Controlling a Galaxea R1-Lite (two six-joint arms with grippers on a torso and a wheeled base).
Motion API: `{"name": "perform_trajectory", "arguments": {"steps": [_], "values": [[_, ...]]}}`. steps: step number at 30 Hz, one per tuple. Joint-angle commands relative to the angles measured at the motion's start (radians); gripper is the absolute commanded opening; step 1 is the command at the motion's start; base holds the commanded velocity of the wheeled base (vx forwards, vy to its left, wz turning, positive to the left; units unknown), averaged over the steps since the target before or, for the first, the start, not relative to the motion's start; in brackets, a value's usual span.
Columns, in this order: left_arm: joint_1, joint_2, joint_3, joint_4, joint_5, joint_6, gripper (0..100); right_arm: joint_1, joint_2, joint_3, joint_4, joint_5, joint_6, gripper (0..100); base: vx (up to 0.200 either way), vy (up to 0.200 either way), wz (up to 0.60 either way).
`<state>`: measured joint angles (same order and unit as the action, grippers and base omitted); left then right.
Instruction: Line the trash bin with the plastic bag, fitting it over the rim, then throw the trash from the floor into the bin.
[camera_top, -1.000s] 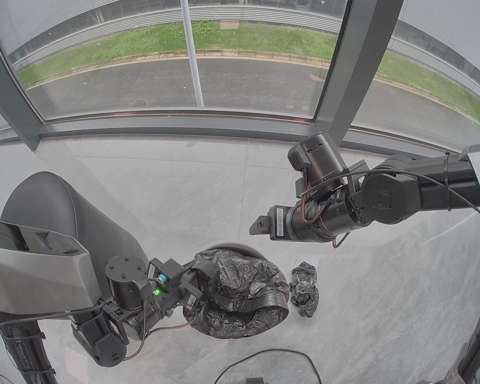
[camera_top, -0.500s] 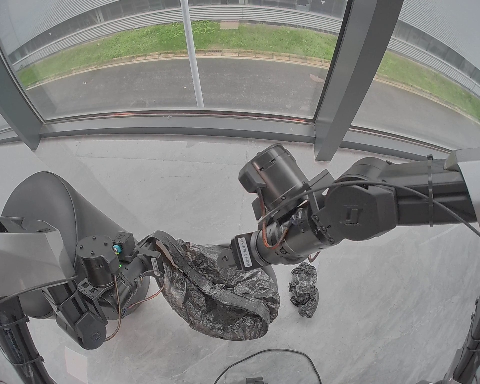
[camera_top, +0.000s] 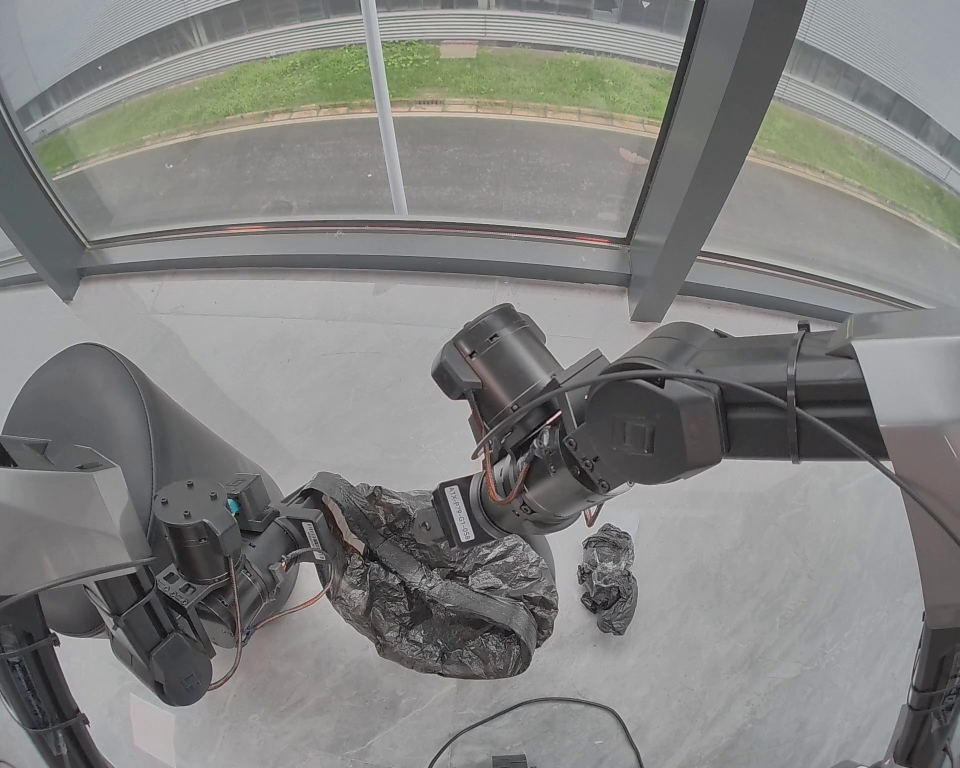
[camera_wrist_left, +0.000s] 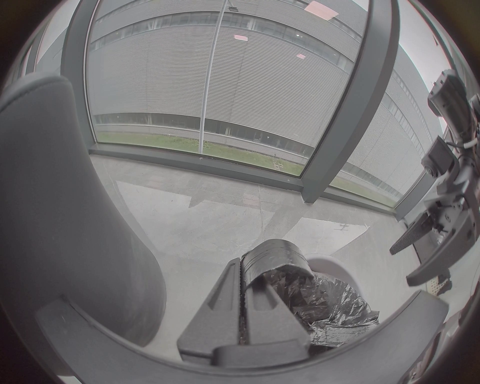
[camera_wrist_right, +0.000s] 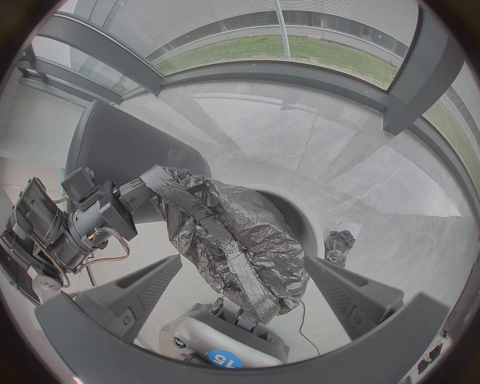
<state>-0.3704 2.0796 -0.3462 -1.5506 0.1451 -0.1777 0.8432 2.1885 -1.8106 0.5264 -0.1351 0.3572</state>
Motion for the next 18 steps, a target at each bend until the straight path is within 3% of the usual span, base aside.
{"name": "perform_trajectory", "arguments": {"steps": [1, 5, 14, 18], "values": [[-0.008, 0.028, -0.008, -0.002, 0.001, -0.023, 0, 0.000, 0.016, 0.005, 0.001, 0.009, -0.001, 100, 0.000, 0.000, 0.00], [-0.005, 0.043, -0.016, -0.002, -0.009, -0.031, 0, 0.013, 0.016, 0.033, -0.006, 0.072, -0.035, 100, 0.000, 0.000, 0.00], [-0.004, 0.070, -0.014, -0.002, -0.068, -0.098, 0, 0.027, 0.019, 0.132, -0.105, 0.066, -0.052, 100, 0.000, 0.000, 0.00], [-0.019, 0.062, 0.007, -0.002, -0.071, -0.092, 0, 0.030, -0.013, 0.255, -0.221, 0.061, -0.057, 100, 0.000, 0.000, 0.00]]}}
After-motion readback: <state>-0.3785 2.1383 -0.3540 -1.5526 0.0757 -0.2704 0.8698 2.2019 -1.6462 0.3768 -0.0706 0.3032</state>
